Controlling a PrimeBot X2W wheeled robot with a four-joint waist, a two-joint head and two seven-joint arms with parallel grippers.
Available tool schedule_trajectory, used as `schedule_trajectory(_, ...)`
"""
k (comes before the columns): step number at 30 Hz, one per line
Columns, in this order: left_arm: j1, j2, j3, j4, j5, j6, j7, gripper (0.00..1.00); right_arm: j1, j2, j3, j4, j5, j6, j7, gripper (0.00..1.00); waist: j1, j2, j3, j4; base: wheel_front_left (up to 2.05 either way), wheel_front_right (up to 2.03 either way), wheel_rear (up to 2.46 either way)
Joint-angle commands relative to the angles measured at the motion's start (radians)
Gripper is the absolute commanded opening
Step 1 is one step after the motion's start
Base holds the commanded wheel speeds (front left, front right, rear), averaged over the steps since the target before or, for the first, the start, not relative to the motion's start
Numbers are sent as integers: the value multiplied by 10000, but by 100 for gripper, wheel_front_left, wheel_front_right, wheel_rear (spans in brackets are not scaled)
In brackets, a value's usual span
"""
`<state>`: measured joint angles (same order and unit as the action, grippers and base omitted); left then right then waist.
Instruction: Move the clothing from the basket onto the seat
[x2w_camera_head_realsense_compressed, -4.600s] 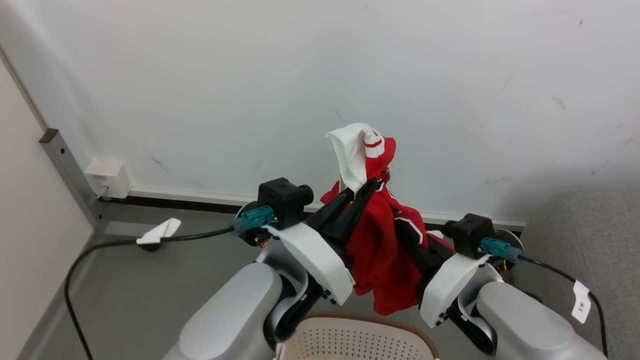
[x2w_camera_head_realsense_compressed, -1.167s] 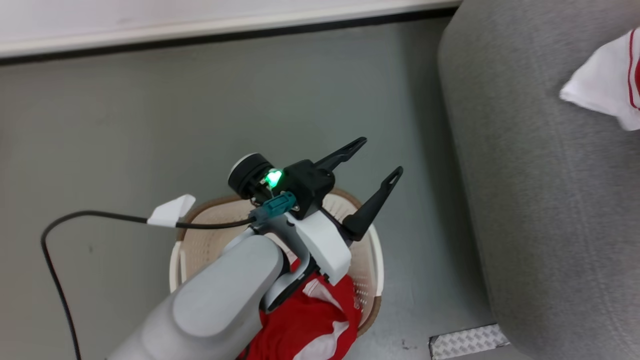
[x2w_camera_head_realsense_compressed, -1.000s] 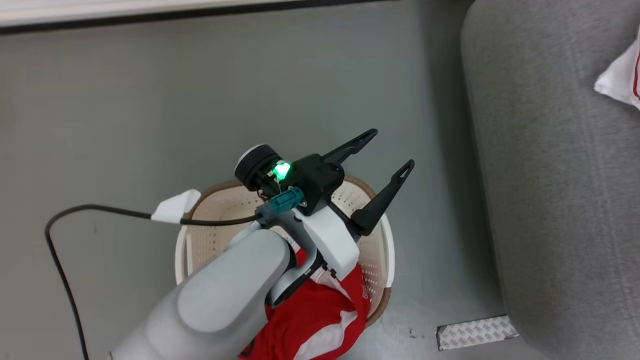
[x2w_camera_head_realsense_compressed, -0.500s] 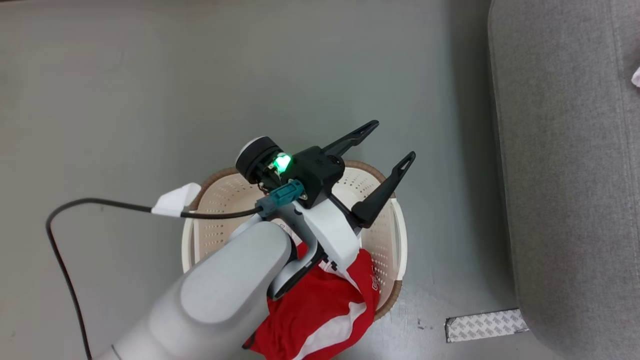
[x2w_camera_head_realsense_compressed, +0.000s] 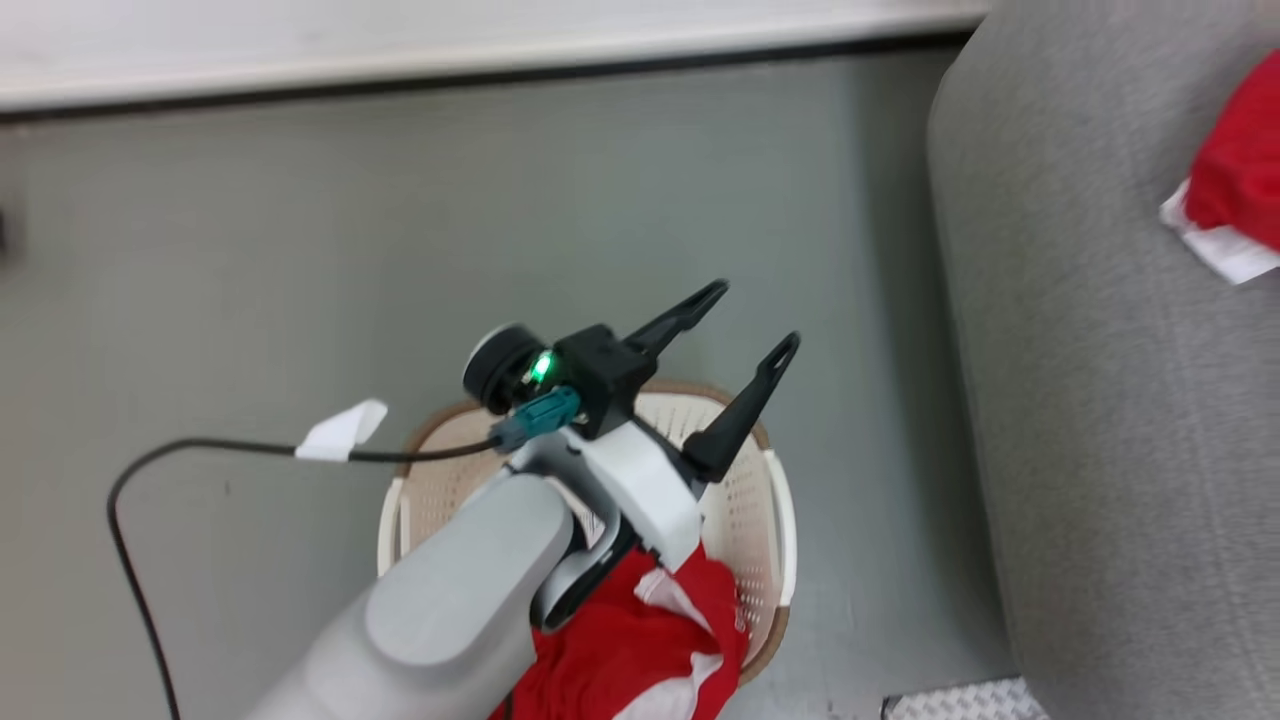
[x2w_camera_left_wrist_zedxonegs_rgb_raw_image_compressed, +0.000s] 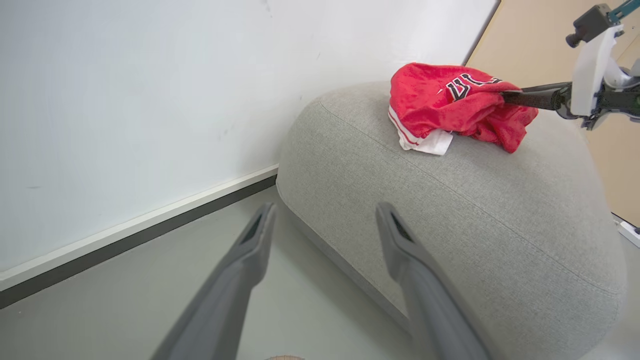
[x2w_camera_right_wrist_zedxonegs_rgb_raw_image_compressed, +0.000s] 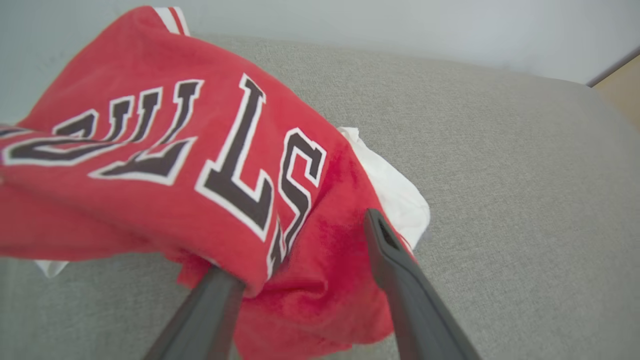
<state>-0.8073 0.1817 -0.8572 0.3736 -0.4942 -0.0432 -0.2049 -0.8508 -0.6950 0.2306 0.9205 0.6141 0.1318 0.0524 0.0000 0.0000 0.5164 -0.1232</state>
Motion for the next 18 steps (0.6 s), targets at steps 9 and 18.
schedule_trajectory(9, 1238, 167, 224, 302, -618, 123, -352, 100, 900, -415, 1159, -913, 863, -23, 1060, 100, 0, 0, -2071, -463, 0, 0, 0)
schedule_trajectory(18, 2075, 398, 436, 135, -918, 429, -444, 100, 1834, -1016, 1737, -2631, 1166, -22, 565, 100, 0, 0, -3428, -622, 0, 0, 0)
